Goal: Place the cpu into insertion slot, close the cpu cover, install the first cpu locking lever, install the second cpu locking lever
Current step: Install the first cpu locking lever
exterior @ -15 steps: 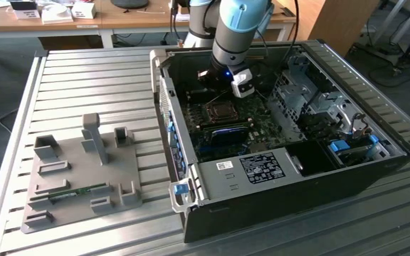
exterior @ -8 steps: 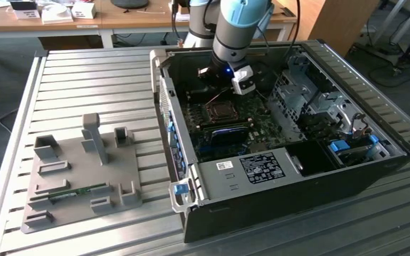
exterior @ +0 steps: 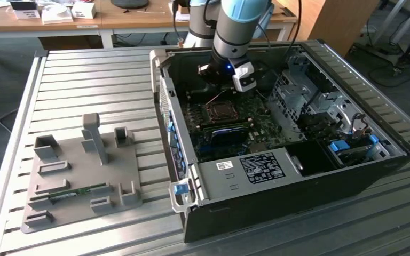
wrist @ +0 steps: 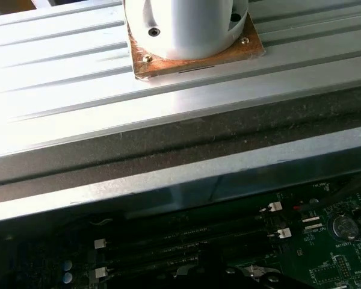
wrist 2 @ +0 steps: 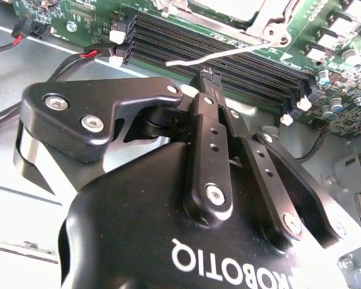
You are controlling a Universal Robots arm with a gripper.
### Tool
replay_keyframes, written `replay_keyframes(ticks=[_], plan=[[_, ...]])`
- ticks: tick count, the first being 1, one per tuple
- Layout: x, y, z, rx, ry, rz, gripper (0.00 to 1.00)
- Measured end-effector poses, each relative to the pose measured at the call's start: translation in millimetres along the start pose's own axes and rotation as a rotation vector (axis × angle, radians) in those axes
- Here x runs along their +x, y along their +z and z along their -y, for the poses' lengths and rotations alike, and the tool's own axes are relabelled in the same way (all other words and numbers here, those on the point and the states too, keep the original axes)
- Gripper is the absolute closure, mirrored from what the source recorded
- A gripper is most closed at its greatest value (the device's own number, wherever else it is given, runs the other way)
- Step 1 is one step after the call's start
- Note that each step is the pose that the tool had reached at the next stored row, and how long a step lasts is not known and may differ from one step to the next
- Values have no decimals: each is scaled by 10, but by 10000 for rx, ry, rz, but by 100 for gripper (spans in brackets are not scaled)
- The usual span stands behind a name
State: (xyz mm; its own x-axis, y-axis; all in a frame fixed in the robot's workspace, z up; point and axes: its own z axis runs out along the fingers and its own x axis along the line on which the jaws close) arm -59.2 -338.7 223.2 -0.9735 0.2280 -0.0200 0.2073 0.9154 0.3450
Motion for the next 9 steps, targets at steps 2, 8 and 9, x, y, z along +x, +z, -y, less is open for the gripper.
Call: replay_keyframes(ticks=[2, 8, 9], plan=[[0, -2, -1, -3, 0, 1, 89], [-9, -14, 30, 0, 1, 0, 89], [-9, -14, 33, -1, 1, 0, 89]])
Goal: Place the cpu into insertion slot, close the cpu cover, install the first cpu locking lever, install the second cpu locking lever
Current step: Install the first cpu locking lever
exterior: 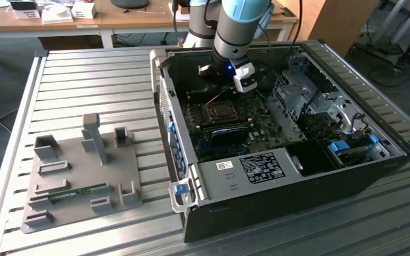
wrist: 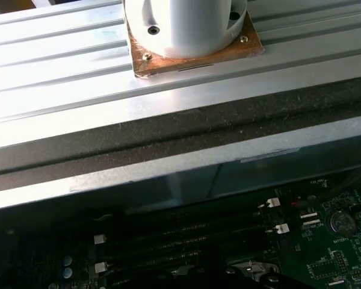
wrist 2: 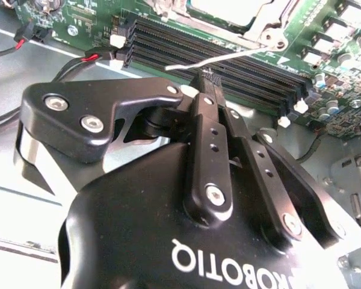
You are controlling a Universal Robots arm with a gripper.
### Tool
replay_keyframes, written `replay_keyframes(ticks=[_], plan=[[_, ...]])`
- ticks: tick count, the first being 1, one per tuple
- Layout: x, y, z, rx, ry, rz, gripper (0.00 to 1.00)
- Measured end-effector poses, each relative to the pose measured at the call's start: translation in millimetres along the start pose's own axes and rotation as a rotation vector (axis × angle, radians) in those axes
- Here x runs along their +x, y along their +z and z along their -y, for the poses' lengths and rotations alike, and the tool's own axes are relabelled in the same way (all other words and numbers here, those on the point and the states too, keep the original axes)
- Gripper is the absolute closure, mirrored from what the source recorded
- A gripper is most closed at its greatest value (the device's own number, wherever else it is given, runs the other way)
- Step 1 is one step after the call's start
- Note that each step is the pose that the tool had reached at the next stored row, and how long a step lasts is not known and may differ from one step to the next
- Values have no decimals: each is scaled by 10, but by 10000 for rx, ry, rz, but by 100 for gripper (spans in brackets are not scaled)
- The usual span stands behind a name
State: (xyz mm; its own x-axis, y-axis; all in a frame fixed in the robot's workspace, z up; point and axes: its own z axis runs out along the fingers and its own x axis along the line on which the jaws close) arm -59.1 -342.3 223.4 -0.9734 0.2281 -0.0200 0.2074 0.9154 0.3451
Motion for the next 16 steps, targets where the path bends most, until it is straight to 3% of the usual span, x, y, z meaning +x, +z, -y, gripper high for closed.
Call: replay_keyframes(ticks=[16], plan=[[-1, 57, 32, 0, -5, 13, 89]])
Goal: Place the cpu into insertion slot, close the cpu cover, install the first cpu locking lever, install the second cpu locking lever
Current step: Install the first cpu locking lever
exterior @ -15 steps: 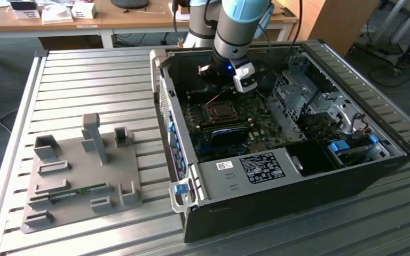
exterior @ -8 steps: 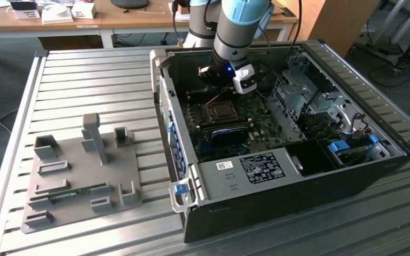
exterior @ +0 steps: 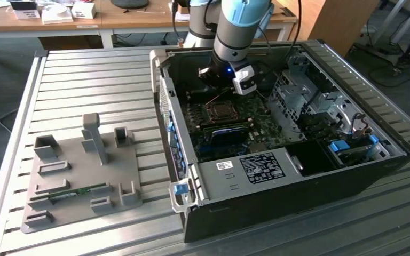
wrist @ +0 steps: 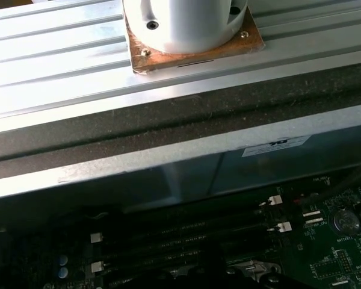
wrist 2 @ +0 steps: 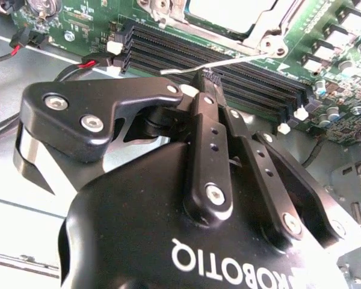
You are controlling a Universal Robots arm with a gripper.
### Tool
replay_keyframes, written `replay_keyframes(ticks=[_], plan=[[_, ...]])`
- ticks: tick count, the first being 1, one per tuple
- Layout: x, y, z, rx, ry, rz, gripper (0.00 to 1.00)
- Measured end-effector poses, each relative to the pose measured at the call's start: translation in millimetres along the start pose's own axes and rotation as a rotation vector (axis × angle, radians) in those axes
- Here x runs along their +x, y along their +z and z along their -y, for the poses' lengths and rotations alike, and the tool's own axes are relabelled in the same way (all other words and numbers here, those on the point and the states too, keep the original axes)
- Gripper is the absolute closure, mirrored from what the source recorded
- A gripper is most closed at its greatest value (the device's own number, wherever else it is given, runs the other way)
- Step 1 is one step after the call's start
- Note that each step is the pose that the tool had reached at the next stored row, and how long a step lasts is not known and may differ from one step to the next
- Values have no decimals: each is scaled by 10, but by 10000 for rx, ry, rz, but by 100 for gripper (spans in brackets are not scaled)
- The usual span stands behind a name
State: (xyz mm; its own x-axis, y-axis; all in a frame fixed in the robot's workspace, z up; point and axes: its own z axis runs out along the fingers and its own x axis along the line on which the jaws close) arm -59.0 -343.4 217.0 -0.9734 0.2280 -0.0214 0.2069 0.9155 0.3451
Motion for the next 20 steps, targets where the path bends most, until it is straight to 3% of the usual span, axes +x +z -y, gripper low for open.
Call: replay_keyframes(ticks=[20], plan=[[-3, 60, 38, 6, -2, 2, 89]])
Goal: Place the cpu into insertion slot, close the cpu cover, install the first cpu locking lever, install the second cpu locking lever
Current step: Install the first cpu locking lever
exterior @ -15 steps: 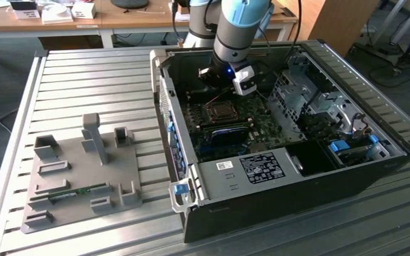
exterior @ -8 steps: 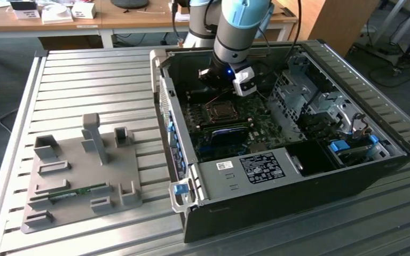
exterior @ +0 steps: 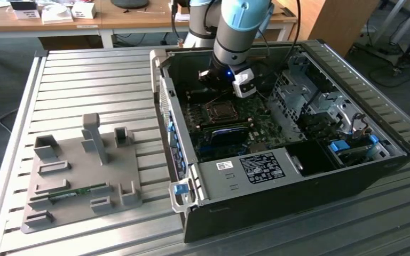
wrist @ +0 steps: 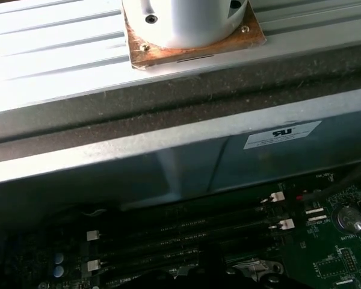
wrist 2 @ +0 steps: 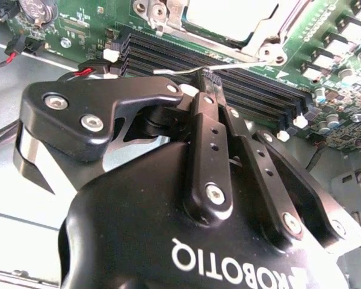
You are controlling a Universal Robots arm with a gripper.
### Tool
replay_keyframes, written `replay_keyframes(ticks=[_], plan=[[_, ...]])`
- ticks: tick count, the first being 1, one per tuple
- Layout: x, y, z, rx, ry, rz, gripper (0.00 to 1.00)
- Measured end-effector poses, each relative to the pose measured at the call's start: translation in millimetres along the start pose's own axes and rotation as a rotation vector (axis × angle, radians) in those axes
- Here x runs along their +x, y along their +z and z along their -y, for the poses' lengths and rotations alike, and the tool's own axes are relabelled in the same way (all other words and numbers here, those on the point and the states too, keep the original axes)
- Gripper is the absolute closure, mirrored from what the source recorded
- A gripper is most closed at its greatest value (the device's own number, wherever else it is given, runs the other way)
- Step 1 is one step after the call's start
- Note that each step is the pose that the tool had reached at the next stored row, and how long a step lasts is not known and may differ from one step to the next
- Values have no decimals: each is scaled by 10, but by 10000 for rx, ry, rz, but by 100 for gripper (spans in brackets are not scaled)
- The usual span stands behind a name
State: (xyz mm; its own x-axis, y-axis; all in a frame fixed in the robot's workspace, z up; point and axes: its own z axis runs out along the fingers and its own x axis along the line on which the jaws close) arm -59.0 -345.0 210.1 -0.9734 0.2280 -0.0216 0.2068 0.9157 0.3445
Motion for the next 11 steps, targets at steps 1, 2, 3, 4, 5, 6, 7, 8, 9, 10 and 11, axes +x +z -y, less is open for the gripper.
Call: replay_keyframes(ticks=[1, 2, 3, 4, 5, 6, 7, 8, 9, 10, 11], plan=[[0, 3, 1, 1, 0, 0, 89], [0, 2, 1, 3, 0, -1, 89], [0, 3, 2, 4, 1, -1, 89], [0, 5, 2, 0, 1, 0, 89], [-12, 8, 0, 1, 0, 0, 89], [-14, 8, 0, 1, 0, 1, 89], [-16, 9, -1, 2, 0, 1, 89], [-18, 9, -1, 3, 0, 1, 89], [-20, 9, -2, 4, 0, 1, 89], [-22, 9, -2, 6, 0, 2, 89], [-25, 10, -3, 9, 0, 2, 89]])
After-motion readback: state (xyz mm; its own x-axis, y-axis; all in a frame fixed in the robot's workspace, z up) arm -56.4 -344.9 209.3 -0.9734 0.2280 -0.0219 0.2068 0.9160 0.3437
